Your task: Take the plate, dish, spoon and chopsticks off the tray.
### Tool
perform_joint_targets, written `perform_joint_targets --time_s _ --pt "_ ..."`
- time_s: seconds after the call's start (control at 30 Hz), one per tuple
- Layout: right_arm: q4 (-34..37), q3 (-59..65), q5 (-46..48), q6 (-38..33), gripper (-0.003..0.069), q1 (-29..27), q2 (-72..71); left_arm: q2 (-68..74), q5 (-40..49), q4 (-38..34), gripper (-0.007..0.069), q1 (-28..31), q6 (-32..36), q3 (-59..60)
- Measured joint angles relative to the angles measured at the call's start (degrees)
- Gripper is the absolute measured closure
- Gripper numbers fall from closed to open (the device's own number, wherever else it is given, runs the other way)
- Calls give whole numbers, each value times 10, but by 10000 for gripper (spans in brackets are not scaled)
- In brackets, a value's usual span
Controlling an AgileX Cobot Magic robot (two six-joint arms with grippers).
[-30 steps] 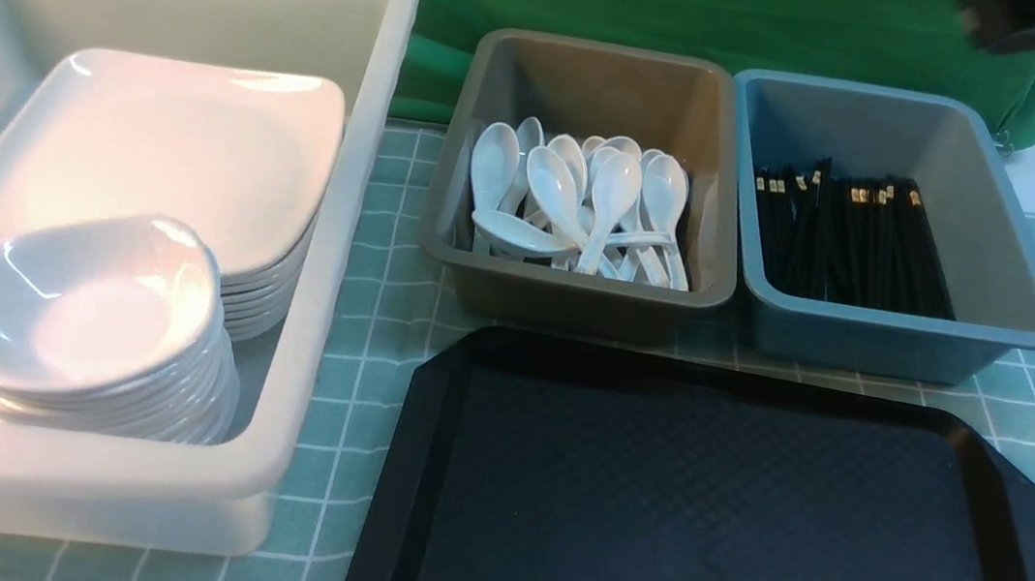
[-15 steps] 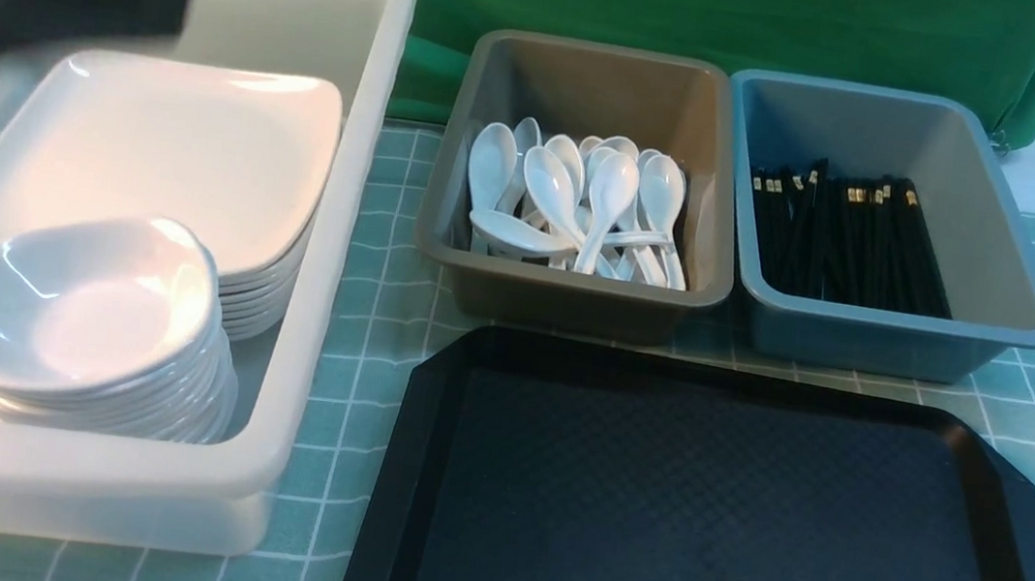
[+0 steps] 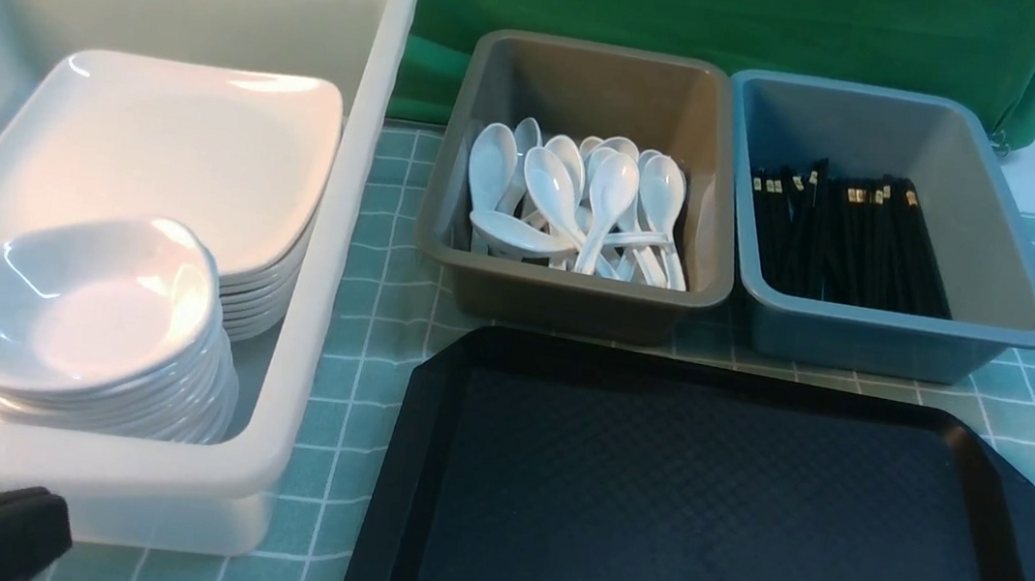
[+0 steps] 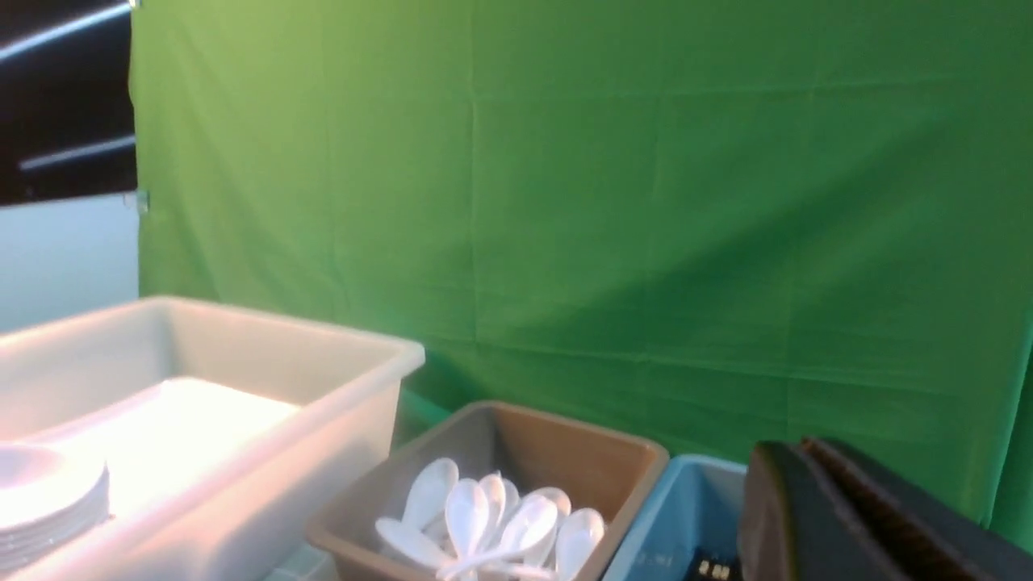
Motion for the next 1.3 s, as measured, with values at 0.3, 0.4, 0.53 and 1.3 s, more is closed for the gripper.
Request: perform_joint_targets --time_s 0.3,0.4,0.53,1.3 --pt "0 1 -2 0 601 0 -2 -12 -77 0 614 0 0 53" --pt "0 1 -1 0 594 0 -2 -13 -79 0 613 0 0 54" --pt "0 1 -1 0 584 0 -2 -13 -79 0 613 0 0 54" --pt "0 1 0 1 531 0 -2 -57 -209 41 613 115 37 141"
